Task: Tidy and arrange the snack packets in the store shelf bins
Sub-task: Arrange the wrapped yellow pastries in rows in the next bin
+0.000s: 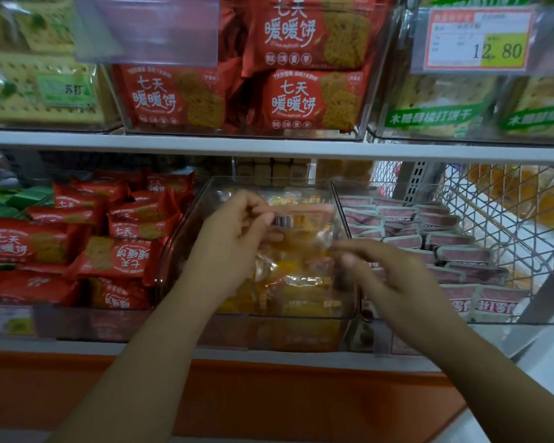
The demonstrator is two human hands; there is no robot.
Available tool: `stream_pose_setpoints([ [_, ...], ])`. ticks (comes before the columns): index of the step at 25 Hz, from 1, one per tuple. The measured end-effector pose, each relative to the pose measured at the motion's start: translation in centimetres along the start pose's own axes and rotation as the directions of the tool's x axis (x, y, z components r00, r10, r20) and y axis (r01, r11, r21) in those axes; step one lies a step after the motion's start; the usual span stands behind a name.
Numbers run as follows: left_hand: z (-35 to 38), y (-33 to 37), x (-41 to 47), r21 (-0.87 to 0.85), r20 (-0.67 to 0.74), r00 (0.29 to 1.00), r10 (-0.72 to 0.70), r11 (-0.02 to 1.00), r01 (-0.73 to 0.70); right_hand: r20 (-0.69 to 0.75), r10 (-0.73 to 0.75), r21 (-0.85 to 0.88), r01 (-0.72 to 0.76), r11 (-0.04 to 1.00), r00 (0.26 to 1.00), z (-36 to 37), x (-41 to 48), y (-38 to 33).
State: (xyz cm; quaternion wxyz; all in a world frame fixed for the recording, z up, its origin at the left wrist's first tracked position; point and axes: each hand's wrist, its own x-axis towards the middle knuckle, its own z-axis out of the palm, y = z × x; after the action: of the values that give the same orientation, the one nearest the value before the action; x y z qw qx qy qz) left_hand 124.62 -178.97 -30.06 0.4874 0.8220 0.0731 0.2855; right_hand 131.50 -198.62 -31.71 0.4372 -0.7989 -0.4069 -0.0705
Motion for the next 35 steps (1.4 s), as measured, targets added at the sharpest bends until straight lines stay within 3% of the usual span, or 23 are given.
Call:
stream_pose_setpoints([
  [2, -0.5, 0.1, -1.0, -0.101, 0.027, 0.999, 0.041, 0.994, -0.039, -0.096, 0.195, 0.244, -0.167, 0.955, 0.976, -0.5, 0.4, -0.1],
  [5, -0.1, 0.1, -2.6, -0.169, 0.099, 0.988, 0.122, 0.98, -0.104, -0.013, 0.367, 0.426, -0.327, 0.844, 0.93, -0.8, 0.7, 0.1],
  [10, 1.1, 0.3, -3.9, 0.078, 0.217, 0.895, 0.389, 0.907, -0.413, 0.109, 0.433, 0.672, -0.387, 0.631, 0.895, -0.5, 1.3, 0.9],
  [13, 1.2, 0.3, -4.1, 0.094, 0.269, 0.867, 0.419, 0.885, -0.457, 0.124, 0.411, 0.703, -0.372, 0.606, 0.903, -0.7, 1.4, 1.4],
  [16, 0.6, 0.0, -3.6, 0.127, 0.187, 0.903, 0.387, 0.902, -0.413, 0.046, 0.285, 0.593, -0.256, 0.763, 0.957, -1.0, 1.2, 0.7],
  [20, -0.2, -0.5, -2.9, 0.08, -0.018, 0.986, 0.168, 0.983, -0.166, -0.091, 0.013, 0.164, 0.002, 0.986, 0.996, -0.2, 0.6, 0.3],
  [23, -0.1, -1.7, -2.8, 0.127, 0.07, 0.995, 0.075, 0.988, -0.084, 0.073, -0.185, -0.203, 0.196, 0.959, 0.98, 0.2, 0.5, 1.1],
  [26, 0.4, -2.9, -2.5, 0.285, 0.247, 0.965, 0.086, 0.945, -0.157, 0.253, -0.279, -0.492, 0.371, 0.788, 0.927, 0.8, 0.2, 1.8],
  [29, 1.1, -2.6, -1.8, 0.37, 0.336, 0.941, 0.049, 0.912, -0.179, 0.289, -0.266, -0.546, 0.386, 0.743, 0.92, 1.3, -0.1, 2.3],
  [32, 2.7, -2.3, -1.3, 0.591, 0.431, 0.902, -0.01, 0.758, -0.274, 0.325, -0.254, -0.577, 0.403, 0.71, 0.911, 1.3, 0.0, 2.9],
  [35, 3.7, -1.8, -1.4, 0.618, 0.477, 0.879, 0.017, 0.704, -0.349, 0.238, -0.241, -0.445, 0.326, 0.834, 0.941, 0.3, 0.0, 2.7],
])
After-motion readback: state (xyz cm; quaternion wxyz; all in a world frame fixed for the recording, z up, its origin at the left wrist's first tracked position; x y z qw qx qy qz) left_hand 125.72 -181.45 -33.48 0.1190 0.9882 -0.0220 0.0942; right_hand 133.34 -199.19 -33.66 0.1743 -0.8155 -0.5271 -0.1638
